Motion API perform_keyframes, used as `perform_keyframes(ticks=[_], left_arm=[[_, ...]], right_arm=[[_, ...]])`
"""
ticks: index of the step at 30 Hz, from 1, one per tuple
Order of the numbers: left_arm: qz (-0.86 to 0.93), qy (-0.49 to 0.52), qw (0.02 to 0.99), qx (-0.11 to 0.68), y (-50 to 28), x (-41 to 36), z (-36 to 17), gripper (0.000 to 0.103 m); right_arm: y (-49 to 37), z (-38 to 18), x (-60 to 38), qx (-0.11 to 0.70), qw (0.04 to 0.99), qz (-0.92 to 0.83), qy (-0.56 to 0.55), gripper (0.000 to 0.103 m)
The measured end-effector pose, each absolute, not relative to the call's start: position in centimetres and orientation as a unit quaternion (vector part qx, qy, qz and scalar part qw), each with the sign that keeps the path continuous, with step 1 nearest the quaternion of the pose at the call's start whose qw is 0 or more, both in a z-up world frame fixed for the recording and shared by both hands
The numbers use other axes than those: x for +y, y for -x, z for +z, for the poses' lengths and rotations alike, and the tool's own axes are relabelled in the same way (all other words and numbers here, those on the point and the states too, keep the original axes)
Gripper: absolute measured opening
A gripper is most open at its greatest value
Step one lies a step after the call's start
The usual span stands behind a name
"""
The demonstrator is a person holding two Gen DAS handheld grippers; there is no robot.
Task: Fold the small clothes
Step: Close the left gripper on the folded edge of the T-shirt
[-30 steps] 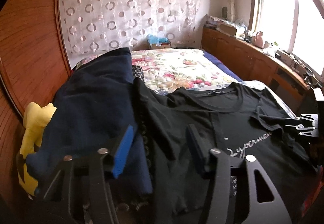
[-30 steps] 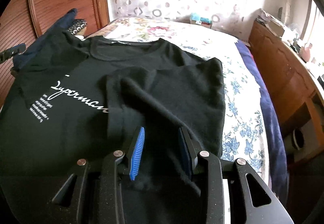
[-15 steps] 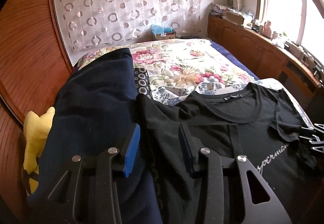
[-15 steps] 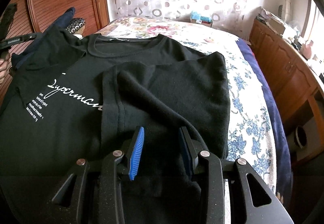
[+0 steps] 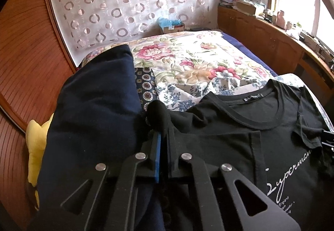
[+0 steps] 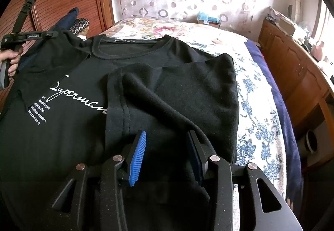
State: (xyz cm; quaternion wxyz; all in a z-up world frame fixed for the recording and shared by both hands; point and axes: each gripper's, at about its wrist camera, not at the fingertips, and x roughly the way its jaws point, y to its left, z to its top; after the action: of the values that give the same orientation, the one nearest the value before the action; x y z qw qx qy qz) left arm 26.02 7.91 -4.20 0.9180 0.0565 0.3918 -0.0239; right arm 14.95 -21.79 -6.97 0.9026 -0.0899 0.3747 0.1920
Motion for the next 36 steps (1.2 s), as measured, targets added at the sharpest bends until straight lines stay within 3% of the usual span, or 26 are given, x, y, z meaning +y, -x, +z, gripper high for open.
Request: perform_keyframes(ticks=[12,14,24,36], left_arm=[[-0.081,-0.059,0.938,0.332,-21.5,5.2,0.0,0.004],[-0.089,-0.058,0.940,0.325,-20.9,4.7,0.5,0.004],[-0.111,-0.061,0.943,0.308,-18.8,3.9,1.1,0.004],[-0.125,-0.056,0.942,0.307,-18.2,4.0,-0.4,0.004]], right_arm=[[-15.5,-6.4,-20.7,0.374,0.900,0.206,0.091,0.042],[-16.0,-6.3,-19.9,0.374,0.898,0.213,0.094,0.037],[-16.8,-6.7,-16.8,0.387,0.882,0.245,0.110,0.037],[-23.1,-4.3,-24.2,0.375,0.910,0.159,0.077,0.038]])
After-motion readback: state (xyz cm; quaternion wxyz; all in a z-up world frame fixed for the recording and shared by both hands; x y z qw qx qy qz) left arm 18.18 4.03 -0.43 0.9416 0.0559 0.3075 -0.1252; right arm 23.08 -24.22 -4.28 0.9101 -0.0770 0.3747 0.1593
